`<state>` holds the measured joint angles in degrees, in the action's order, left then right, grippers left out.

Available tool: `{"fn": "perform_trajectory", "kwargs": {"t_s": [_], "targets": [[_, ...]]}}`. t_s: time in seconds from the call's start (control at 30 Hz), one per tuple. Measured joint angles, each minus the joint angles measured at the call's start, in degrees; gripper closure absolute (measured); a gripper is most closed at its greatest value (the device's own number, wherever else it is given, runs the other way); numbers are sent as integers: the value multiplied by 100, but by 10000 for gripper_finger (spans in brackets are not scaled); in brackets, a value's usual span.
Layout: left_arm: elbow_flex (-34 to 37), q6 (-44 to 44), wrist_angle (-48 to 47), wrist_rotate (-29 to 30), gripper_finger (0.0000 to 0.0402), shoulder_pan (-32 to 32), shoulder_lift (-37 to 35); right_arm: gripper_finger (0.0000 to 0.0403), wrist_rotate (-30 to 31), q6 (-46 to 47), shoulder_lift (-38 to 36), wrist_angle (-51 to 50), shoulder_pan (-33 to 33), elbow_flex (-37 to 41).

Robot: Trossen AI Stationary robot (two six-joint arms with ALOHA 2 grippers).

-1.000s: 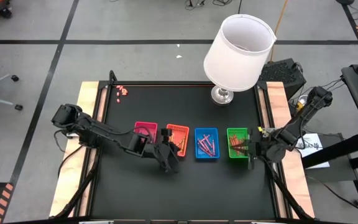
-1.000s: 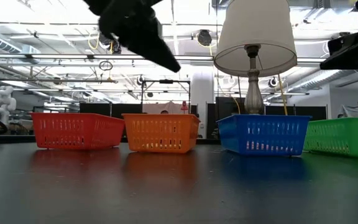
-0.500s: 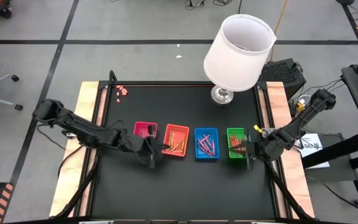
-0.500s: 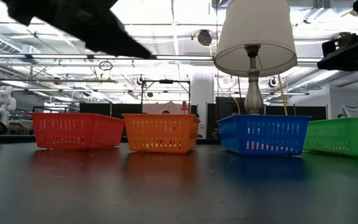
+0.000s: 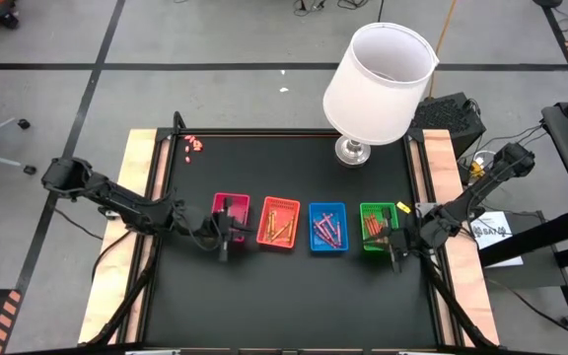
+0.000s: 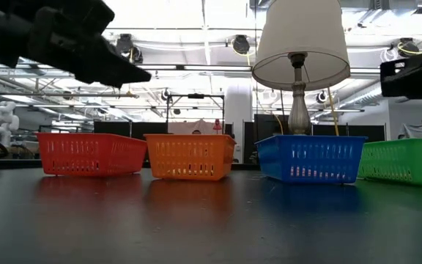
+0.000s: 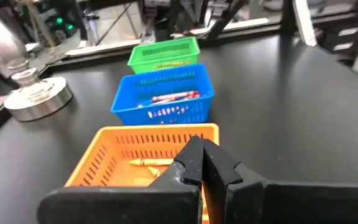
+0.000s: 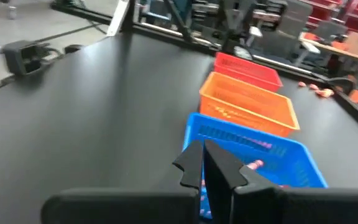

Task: Sort crayons
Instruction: Return to Home Position

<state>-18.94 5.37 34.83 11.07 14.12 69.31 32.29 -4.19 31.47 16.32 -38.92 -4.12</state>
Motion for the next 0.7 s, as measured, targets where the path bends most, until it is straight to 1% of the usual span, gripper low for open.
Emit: {"fn": "perform_trajectory", "kwargs": {"t_s": [0.07, 0.13, 0.27, 0.5, 0.7], "targets": [[170, -3, 183, -187, 400, -85, -60, 403, -169, -66, -68, 43, 0, 82], [331, -11, 326, -229, 400, -165, -100, 403, -361, -164, -173, 168, 0, 139], [585, -48, 539, -231, 400, -287, -186, 403, -406, -300, -427, 204, 0, 177], [847, -57, 553, -207, 400, -329, -486, 403, -397, -551, -945, -266, 0, 188], [1021, -65, 554, -189, 400, -325, -843, 403, -382, -673, -1707, -843, 0, 195]]}}
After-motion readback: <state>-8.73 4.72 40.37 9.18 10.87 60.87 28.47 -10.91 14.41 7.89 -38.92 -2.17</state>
